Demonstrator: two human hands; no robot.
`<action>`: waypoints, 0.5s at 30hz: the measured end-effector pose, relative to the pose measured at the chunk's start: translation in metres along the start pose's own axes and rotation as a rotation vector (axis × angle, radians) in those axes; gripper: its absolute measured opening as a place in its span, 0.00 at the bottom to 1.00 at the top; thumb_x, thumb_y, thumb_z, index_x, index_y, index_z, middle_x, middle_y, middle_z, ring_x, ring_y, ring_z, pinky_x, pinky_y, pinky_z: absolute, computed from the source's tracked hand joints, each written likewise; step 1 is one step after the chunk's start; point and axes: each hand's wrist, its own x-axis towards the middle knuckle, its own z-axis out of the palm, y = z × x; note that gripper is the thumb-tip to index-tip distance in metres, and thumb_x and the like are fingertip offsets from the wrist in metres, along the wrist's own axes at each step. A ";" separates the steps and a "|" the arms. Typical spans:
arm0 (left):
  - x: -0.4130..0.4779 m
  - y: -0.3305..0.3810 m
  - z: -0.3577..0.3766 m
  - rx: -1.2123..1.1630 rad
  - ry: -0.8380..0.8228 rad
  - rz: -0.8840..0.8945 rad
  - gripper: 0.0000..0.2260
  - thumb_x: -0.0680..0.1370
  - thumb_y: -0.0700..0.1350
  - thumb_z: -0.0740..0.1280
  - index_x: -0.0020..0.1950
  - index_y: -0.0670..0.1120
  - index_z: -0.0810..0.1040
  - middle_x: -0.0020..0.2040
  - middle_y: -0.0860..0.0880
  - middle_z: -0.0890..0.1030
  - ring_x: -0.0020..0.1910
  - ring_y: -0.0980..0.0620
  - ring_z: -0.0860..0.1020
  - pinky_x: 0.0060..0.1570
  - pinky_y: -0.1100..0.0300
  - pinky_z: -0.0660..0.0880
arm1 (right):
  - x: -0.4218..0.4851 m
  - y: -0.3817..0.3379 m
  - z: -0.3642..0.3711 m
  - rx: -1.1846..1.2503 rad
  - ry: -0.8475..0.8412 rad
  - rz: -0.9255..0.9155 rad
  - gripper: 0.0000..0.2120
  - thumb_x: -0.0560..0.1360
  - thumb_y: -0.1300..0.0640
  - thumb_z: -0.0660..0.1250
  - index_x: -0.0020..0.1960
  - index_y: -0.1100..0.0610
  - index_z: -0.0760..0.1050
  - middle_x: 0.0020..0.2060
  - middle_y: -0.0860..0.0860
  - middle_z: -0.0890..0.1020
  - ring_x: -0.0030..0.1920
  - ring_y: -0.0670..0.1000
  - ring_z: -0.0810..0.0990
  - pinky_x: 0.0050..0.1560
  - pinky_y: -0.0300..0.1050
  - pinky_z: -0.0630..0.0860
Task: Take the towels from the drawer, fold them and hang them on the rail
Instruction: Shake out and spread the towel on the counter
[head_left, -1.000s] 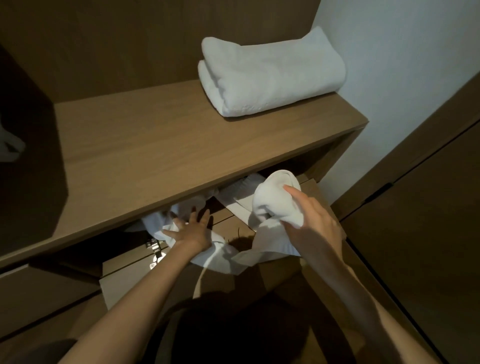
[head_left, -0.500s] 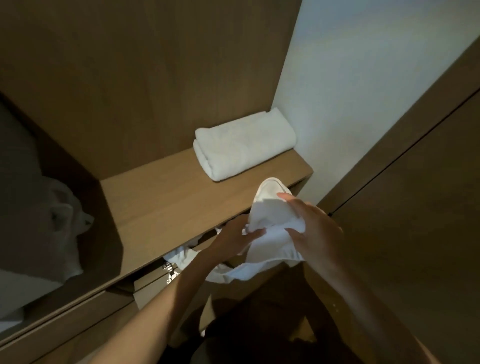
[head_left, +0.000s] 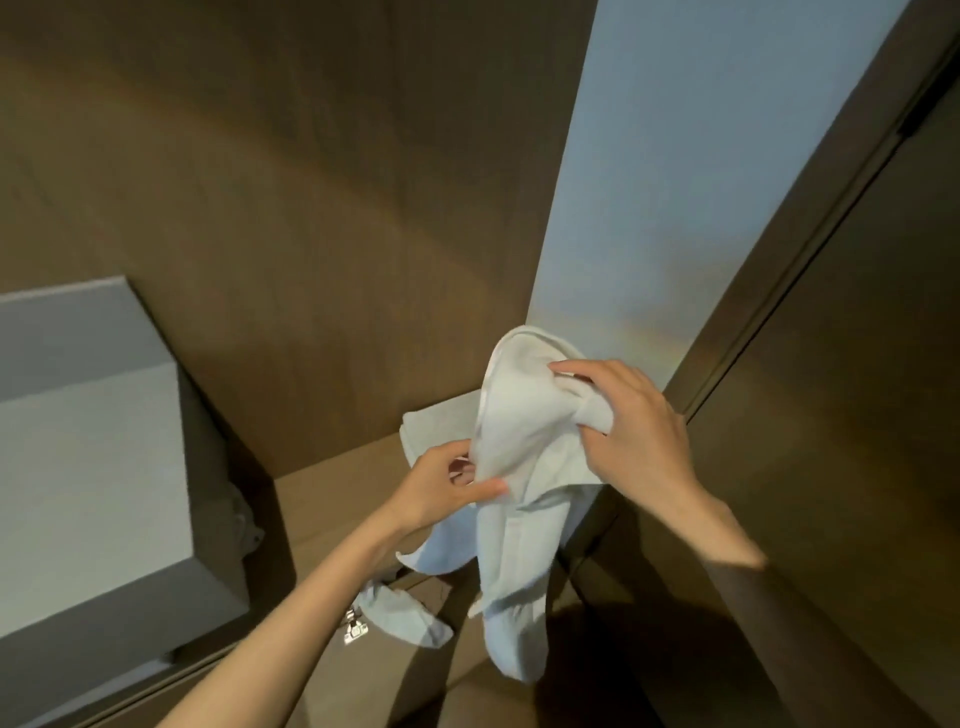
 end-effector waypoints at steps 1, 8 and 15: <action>-0.006 0.011 -0.003 0.021 0.007 0.010 0.11 0.72 0.45 0.74 0.54 0.50 0.81 0.51 0.54 0.84 0.50 0.56 0.81 0.51 0.63 0.77 | 0.003 -0.006 -0.012 0.044 0.017 -0.008 0.28 0.71 0.67 0.67 0.61 0.40 0.73 0.57 0.41 0.77 0.59 0.48 0.73 0.43 0.44 0.71; -0.052 0.034 -0.021 0.188 0.248 0.045 0.20 0.76 0.62 0.63 0.43 0.47 0.82 0.38 0.49 0.83 0.35 0.51 0.78 0.40 0.52 0.74 | 0.007 -0.042 -0.043 0.241 0.043 -0.059 0.28 0.69 0.69 0.67 0.55 0.37 0.75 0.52 0.35 0.76 0.55 0.41 0.73 0.46 0.39 0.74; -0.106 0.056 -0.067 0.305 0.529 0.131 0.11 0.82 0.48 0.58 0.43 0.55 0.77 0.40 0.61 0.79 0.41 0.55 0.77 0.40 0.66 0.72 | 0.007 -0.068 -0.017 0.212 -0.105 0.033 0.26 0.71 0.64 0.68 0.56 0.35 0.68 0.53 0.37 0.72 0.56 0.46 0.72 0.50 0.49 0.77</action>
